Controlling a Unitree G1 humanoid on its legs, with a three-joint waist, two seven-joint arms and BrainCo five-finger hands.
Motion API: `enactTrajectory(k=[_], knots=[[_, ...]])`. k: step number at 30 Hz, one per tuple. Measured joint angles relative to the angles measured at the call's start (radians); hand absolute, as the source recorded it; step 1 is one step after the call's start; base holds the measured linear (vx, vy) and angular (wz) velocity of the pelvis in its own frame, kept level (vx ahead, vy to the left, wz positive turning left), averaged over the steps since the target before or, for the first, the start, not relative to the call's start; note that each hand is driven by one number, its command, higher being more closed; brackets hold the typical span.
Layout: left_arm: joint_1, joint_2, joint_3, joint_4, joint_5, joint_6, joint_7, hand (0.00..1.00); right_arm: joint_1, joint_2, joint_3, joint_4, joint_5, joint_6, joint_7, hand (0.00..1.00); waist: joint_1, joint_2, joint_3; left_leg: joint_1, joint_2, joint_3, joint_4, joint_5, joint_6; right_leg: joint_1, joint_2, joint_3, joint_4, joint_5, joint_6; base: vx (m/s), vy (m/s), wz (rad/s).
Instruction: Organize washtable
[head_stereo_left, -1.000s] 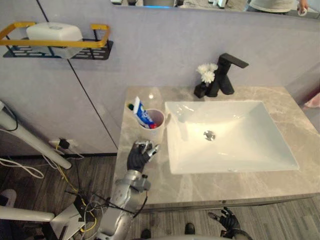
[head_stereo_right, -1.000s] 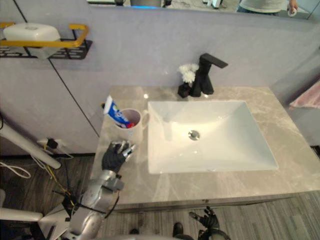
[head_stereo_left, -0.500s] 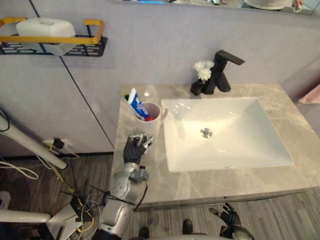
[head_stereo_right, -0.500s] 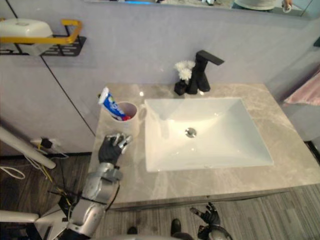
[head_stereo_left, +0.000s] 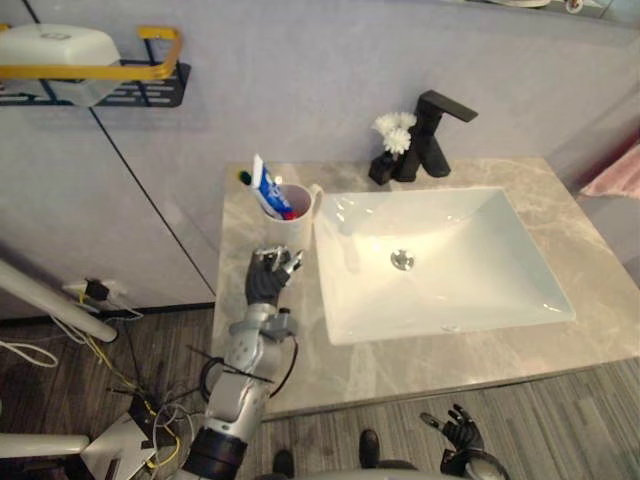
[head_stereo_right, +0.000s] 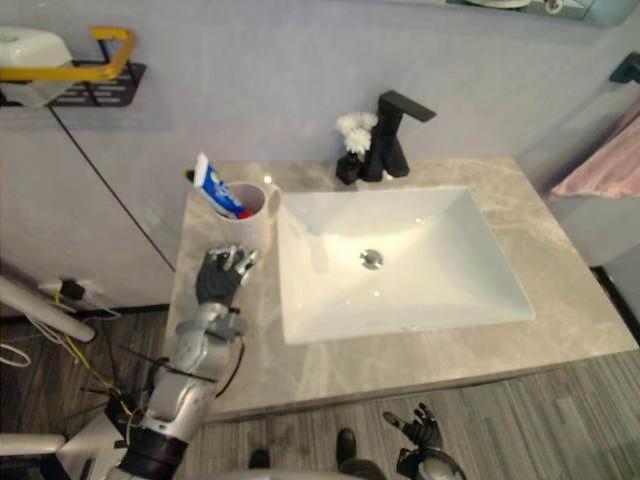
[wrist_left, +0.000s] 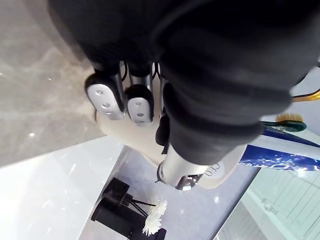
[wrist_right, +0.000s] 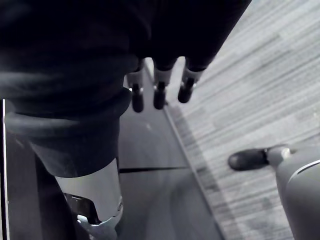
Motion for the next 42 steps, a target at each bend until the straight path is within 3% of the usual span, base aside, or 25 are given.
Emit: enactTrajectory(k=[11, 16, 25, 28, 31, 36, 39, 42], knots=[[-0.006, -0.026, 0.001, -0.028, 0.028, 0.000, -0.004, 1.00, 0.007, 0.002, 0.001, 0.000, 0.000, 0.000, 0.003, 0.00, 0.006, -0.001, -0.001, -0.016, -0.007, -0.014, 0.022, -0.001, 0.001, 0.003, -0.013, -0.008, 0.004, 0.004, 0.003, -0.01, 0.001, 0.04], [0.011, -0.043, -0.022, -0.154, 0.038, -0.001, -0.018, 1.00, 0.033, 0.002, 0.004, 0.003, 0.000, 0.000, 0.006, 0.00, 0.028, -0.001, 0.000, -0.020, -0.005, -0.040, 0.038, -0.002, 0.001, 0.022, -0.012, -0.030, 0.004, 0.004, 0.003, -0.06, -0.026, 0.14], [0.068, -0.040, -0.071, -0.360, 0.041, -0.013, -0.064, 1.00, 0.039, -0.002, 0.024, 0.027, 0.000, 0.000, 0.022, 0.00, 0.034, 0.004, -0.002, -0.035, -0.010, -0.086, 0.052, -0.002, 0.001, 0.041, -0.011, -0.071, 0.005, -0.002, 0.001, -0.05, -0.021, 0.15], [0.085, -0.039, -0.059, -0.436, 0.041, -0.041, -0.067, 1.00, 0.039, -0.003, 0.033, 0.055, 0.000, -0.001, 0.023, 0.00, 0.042, 0.005, -0.002, -0.031, -0.012, -0.095, 0.057, -0.002, 0.001, 0.054, -0.011, -0.085, 0.005, -0.008, 0.000, 0.00, -0.006, 0.13], [0.126, -0.039, 0.013, -0.488, 0.051, -0.074, -0.066, 1.00, 0.039, -0.004, 0.053, 0.055, 0.000, -0.001, 0.025, 0.00, 0.053, 0.009, -0.006, -0.026, -0.015, -0.109, 0.061, -0.001, 0.001, 0.058, -0.013, -0.091, 0.005, -0.010, 0.002, 0.01, -0.004, 0.08], [0.268, -0.039, 0.209, -0.490, 0.059, -0.081, -0.064, 1.00, 0.041, -0.013, 0.048, 0.054, 0.000, -0.002, 0.034, 0.00, 0.058, 0.023, -0.017, -0.001, -0.019, -0.126, 0.063, -0.002, 0.001, 0.078, -0.021, -0.116, 0.040, -0.036, 0.002, -0.02, 0.003, 0.14], [0.308, -0.039, 0.309, -0.392, 0.058, -0.083, -0.065, 1.00, 0.056, -0.014, 0.047, 0.054, 0.000, -0.002, 0.047, 0.00, 0.084, 0.023, -0.018, -0.001, -0.019, -0.127, 0.062, -0.006, -0.003, 0.085, -0.022, -0.117, 0.048, -0.043, 0.005, -0.08, 0.002, 0.06], [0.338, -0.039, 0.402, -0.247, 0.055, -0.074, -0.065, 1.00, 0.062, -0.014, 0.049, 0.052, 0.000, -0.002, 0.049, 0.00, 0.083, 0.021, -0.021, 0.002, -0.017, -0.127, 0.056, -0.008, -0.003, 0.088, -0.021, -0.121, 0.049, -0.043, 0.004, -0.05, -0.001, 0.01]])
